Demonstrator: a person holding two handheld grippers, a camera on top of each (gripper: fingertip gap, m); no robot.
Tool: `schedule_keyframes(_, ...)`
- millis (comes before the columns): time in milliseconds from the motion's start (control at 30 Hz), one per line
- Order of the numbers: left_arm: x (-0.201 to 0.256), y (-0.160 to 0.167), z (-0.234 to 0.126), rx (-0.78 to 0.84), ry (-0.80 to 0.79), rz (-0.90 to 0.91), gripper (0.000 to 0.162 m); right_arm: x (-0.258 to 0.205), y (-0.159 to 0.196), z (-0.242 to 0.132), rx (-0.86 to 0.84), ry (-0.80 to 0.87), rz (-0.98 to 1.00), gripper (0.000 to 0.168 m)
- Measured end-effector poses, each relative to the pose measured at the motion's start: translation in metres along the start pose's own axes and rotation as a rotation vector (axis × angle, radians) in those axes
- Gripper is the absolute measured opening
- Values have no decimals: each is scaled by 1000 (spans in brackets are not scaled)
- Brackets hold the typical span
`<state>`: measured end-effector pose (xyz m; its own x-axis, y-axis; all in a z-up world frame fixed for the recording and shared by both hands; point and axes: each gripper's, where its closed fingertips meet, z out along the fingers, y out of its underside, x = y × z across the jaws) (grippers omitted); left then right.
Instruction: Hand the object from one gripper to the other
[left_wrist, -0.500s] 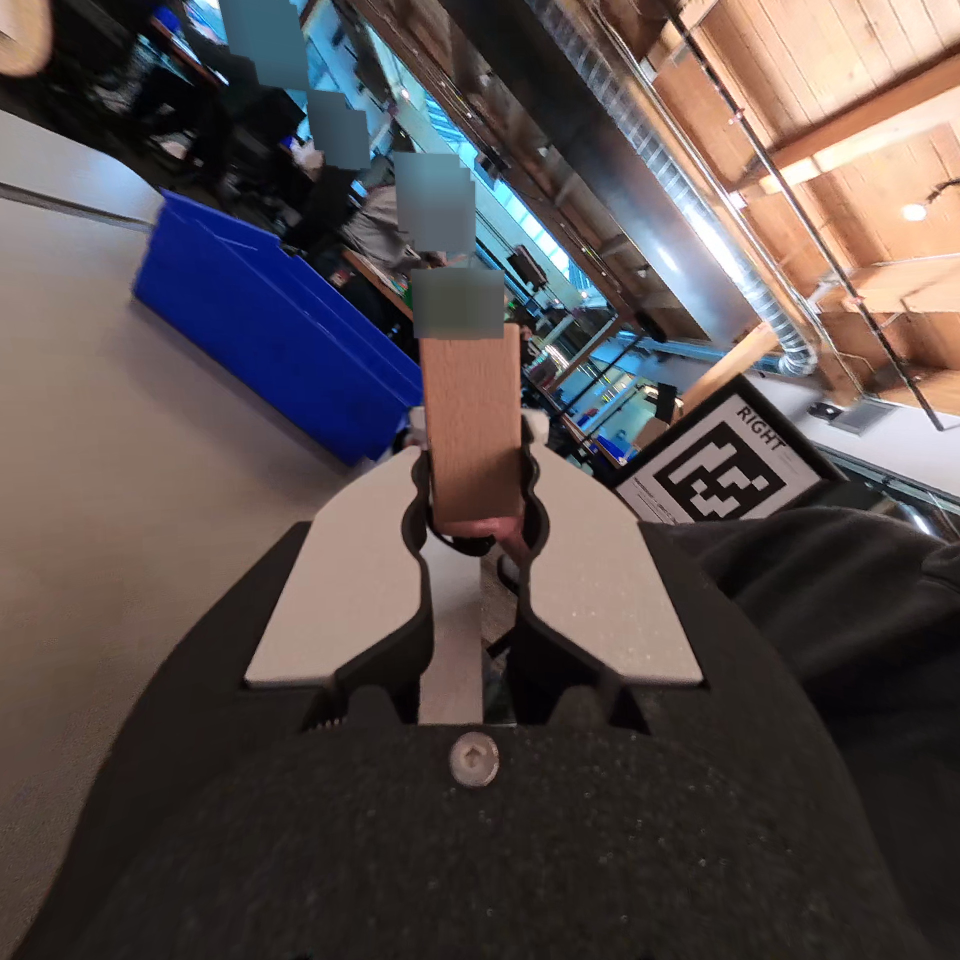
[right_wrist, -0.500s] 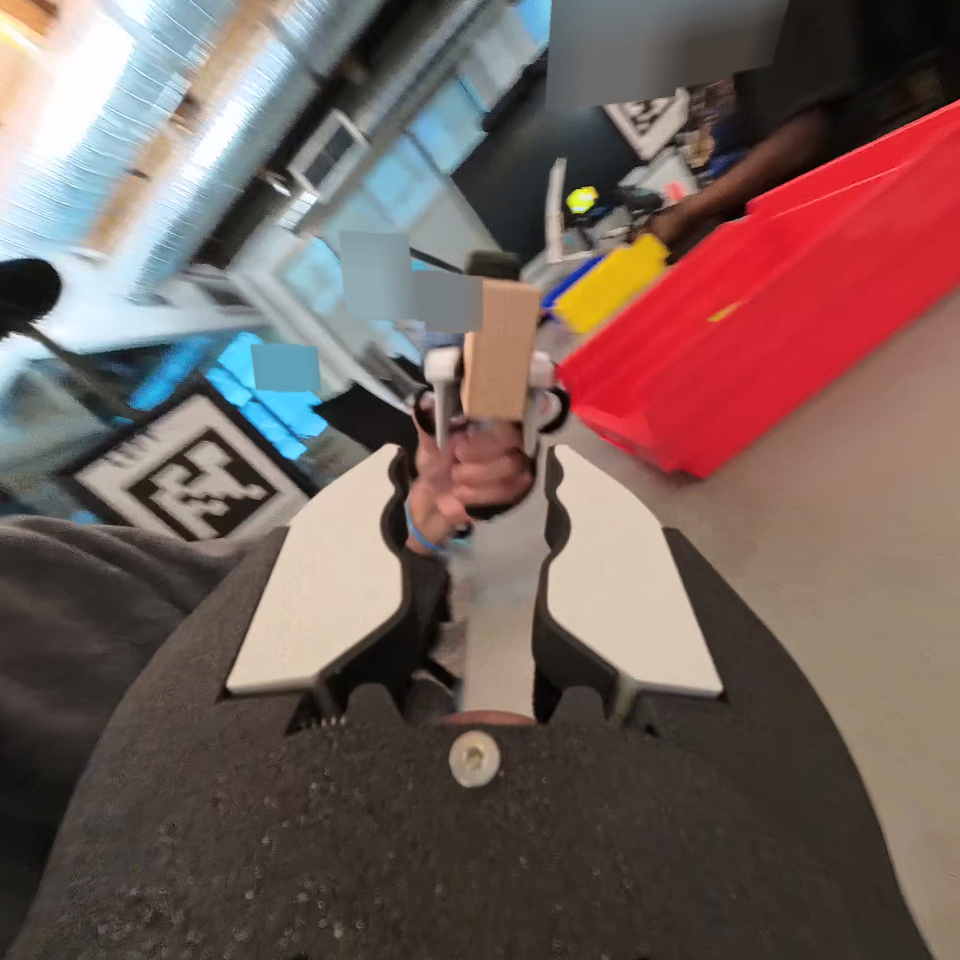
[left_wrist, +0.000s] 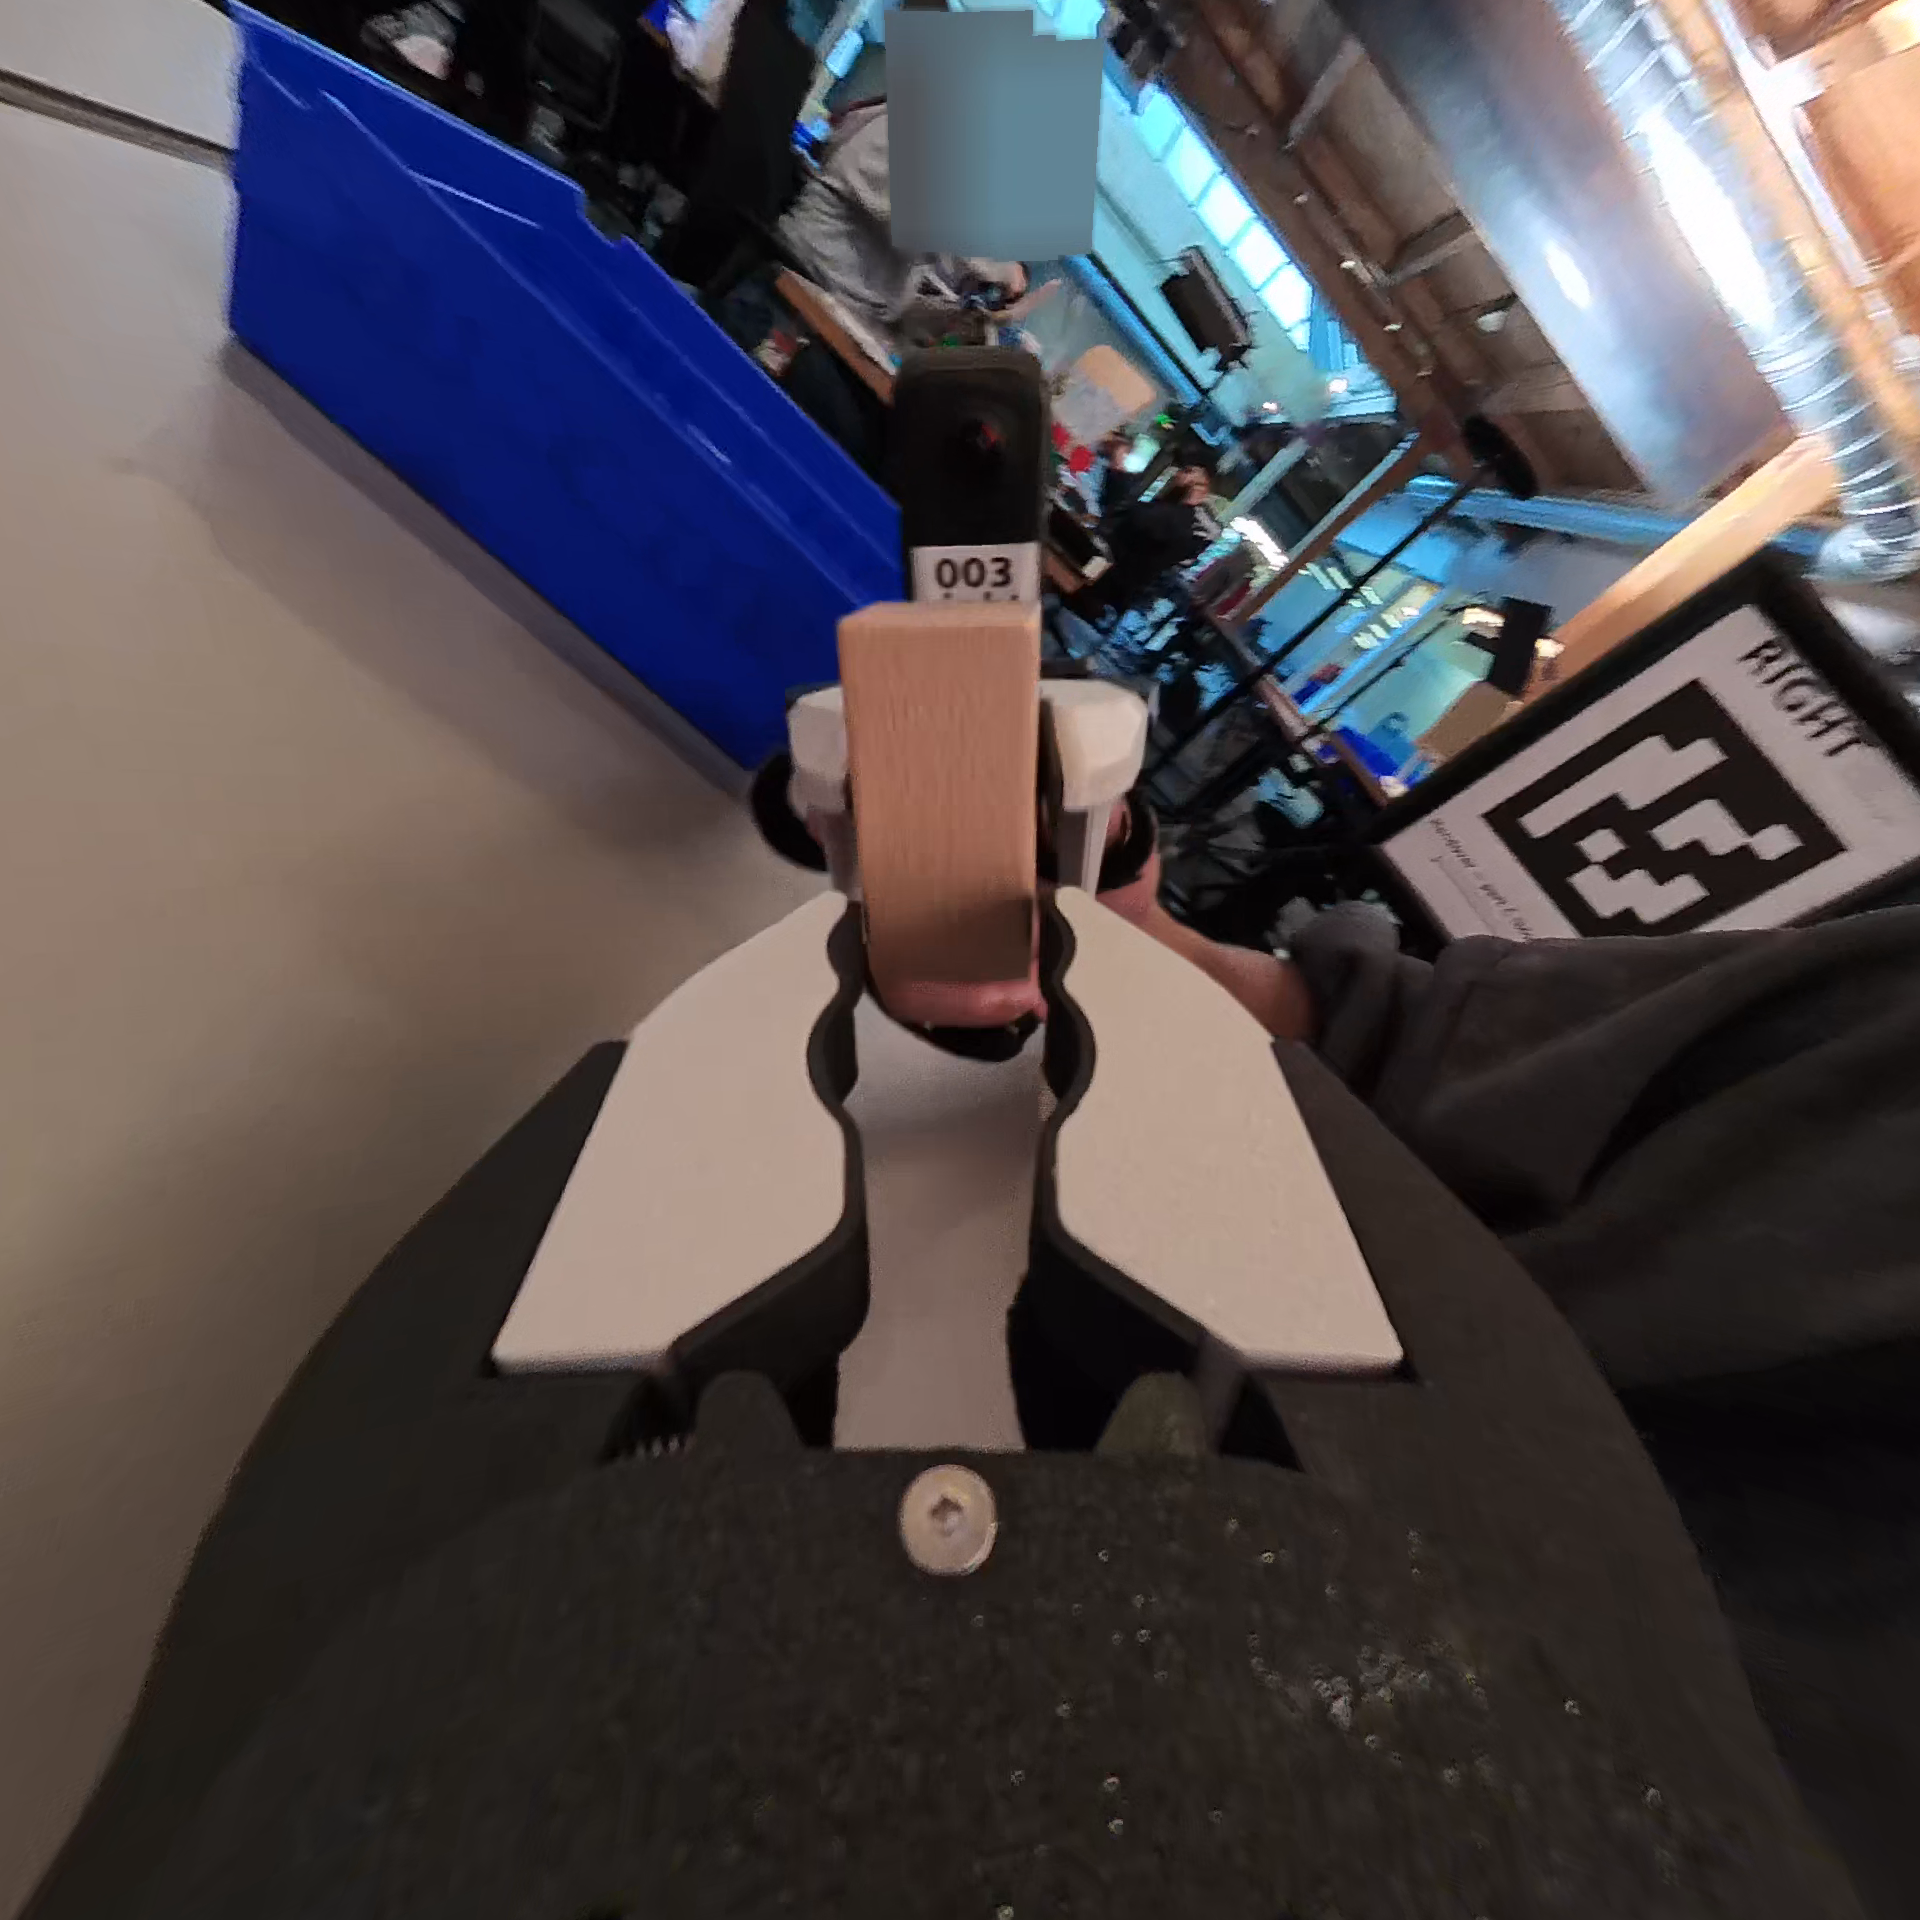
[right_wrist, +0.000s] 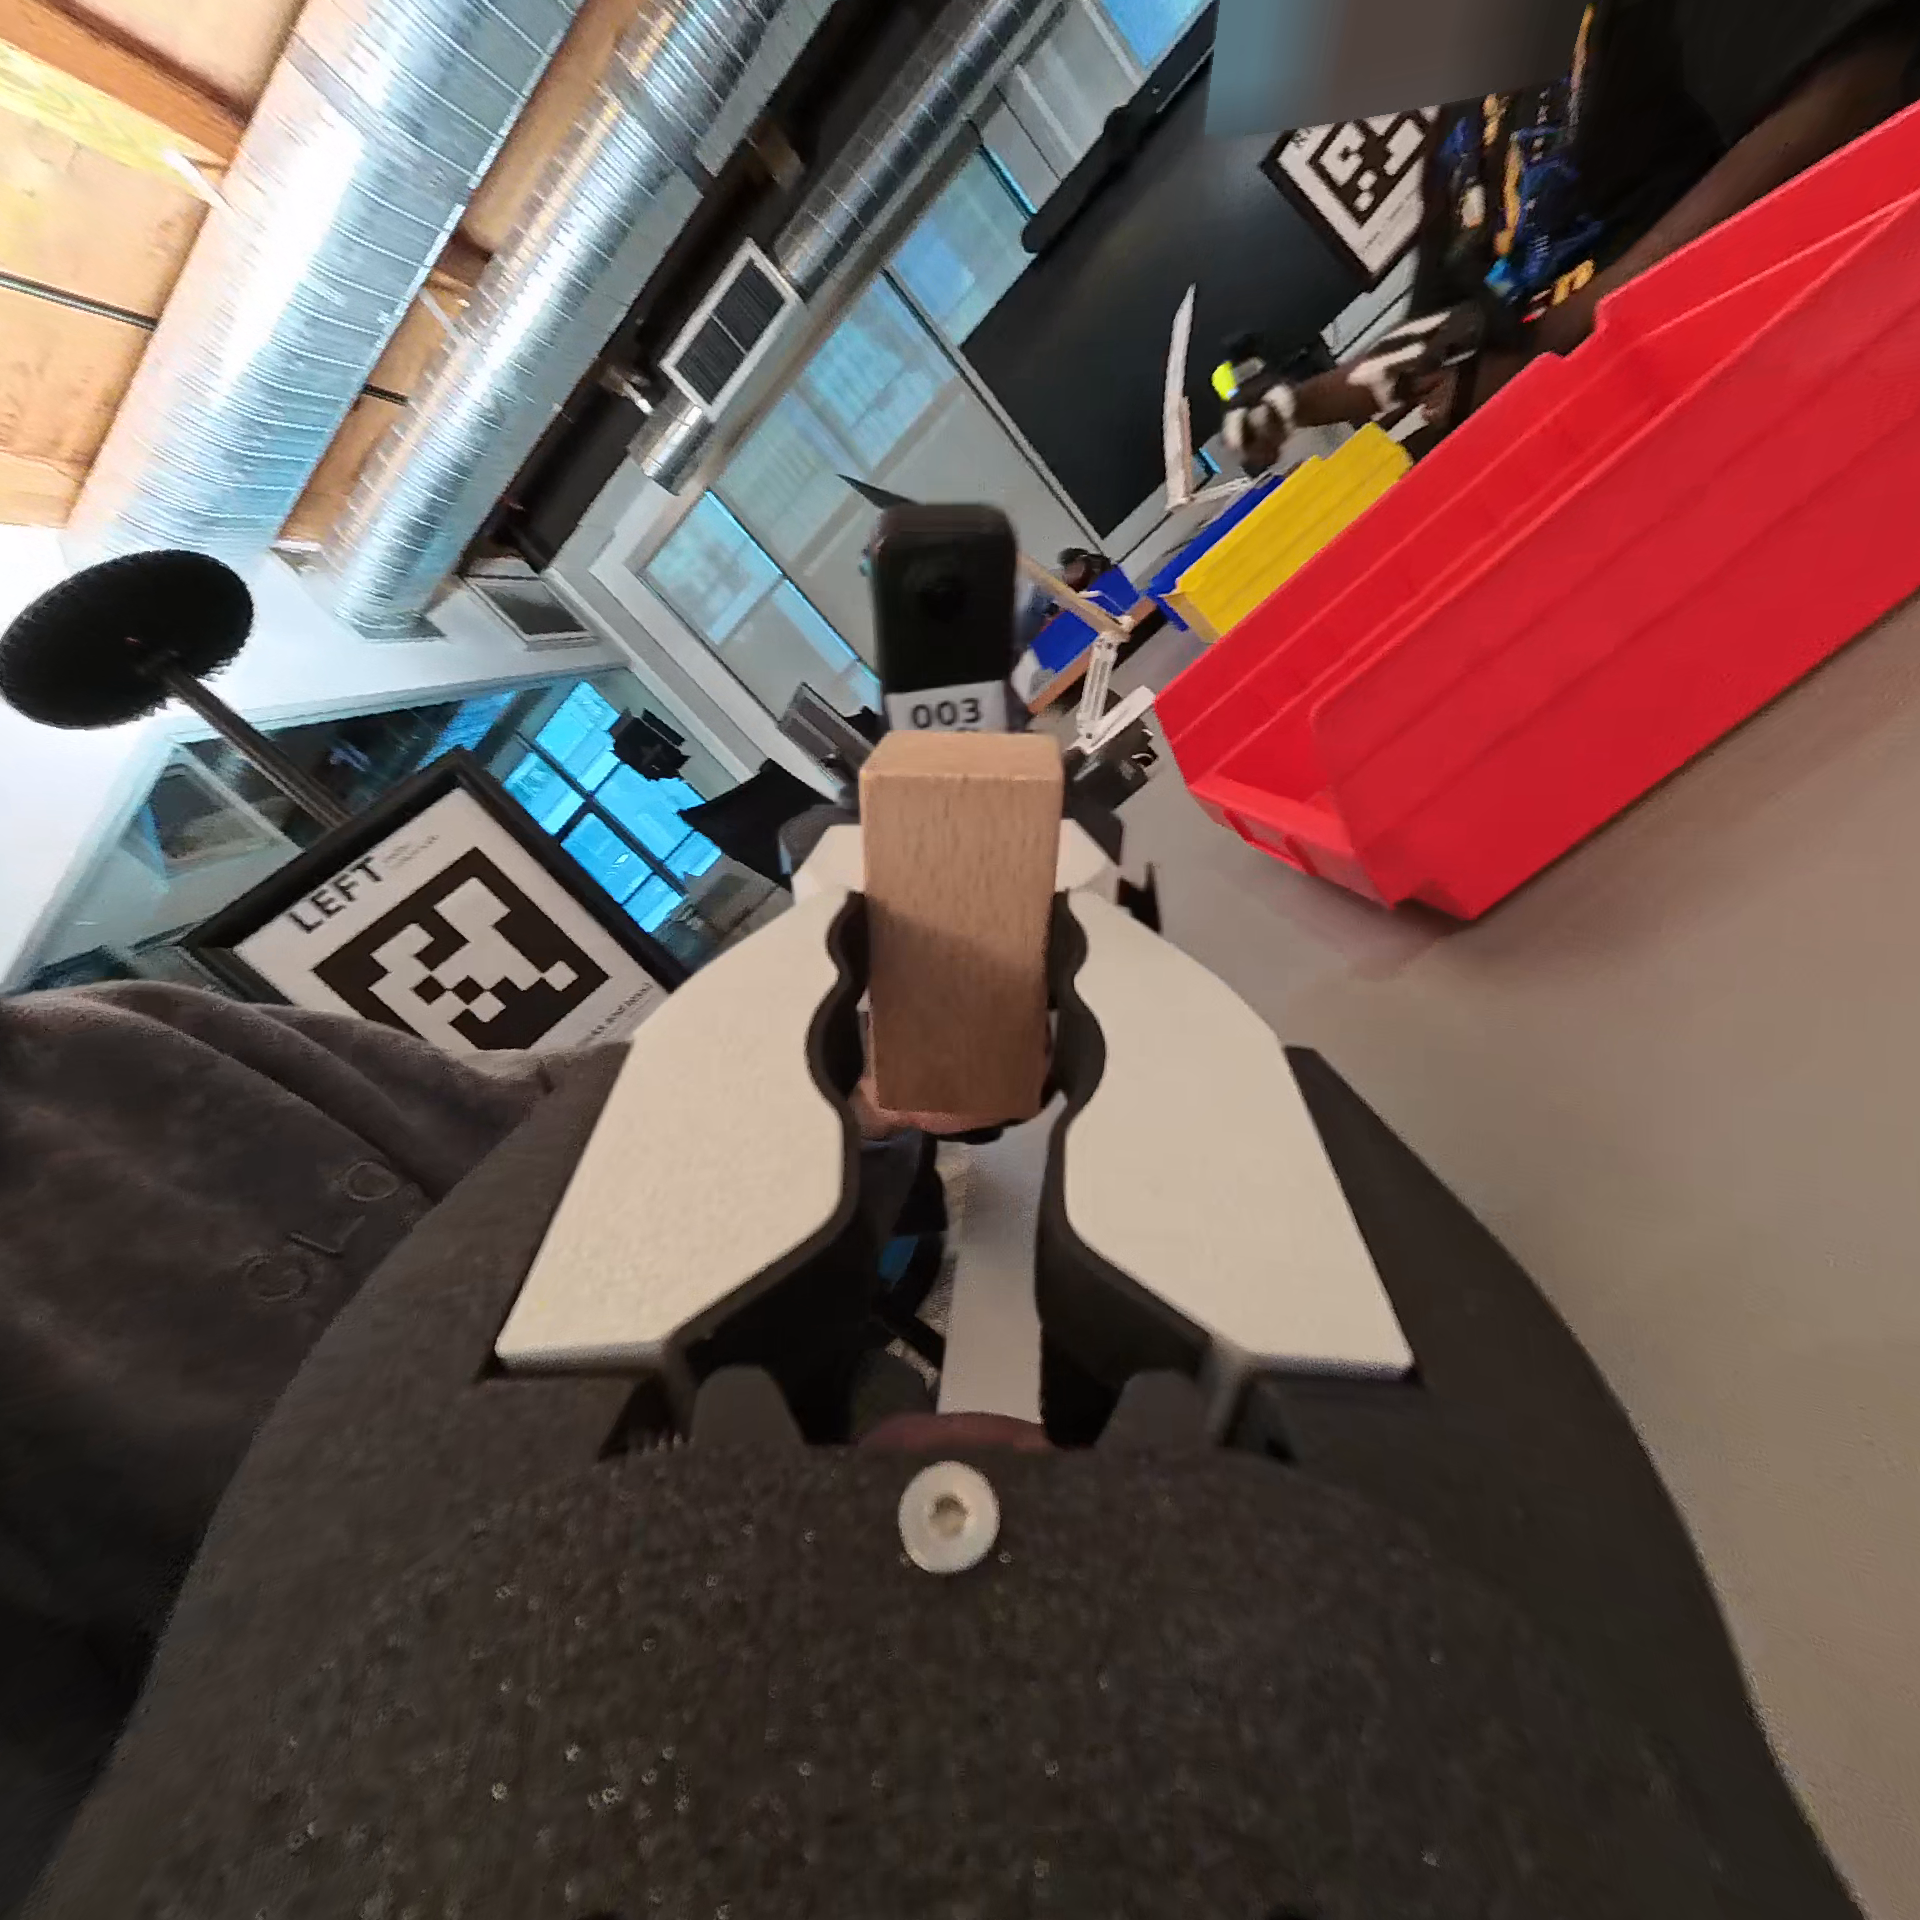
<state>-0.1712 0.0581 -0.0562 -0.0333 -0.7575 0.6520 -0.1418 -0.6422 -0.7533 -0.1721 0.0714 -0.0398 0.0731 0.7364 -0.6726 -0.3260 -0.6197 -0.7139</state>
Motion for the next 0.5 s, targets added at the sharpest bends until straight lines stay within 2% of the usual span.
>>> schedule_keyframes(133,-13,18,-20,29,-167,56,40,-4,-19,-24,-19,95,-106,33)
schedule_keyframes(267,-11,37,-25,12,-185,39,40,-25,-90,-83,-8,301,-332,33)
schedule_keyframes(333,-10,39,-24,-4,-185,44,39,-23,-125,-128,-52,496,-422,33)
schedule_keyframes(400,-14,41,-23,-21,-202,61,38,5,-156,-187,-88,808,-466,33)
schedule_keyframes(433,-15,41,-23,-29,-205,64,37,24,-167,-220,-106,974,-454,33)
schedule_keyframes(500,-15,42,-21,-31,-200,58,37,66,-167,-272,-198,1192,-345,33)
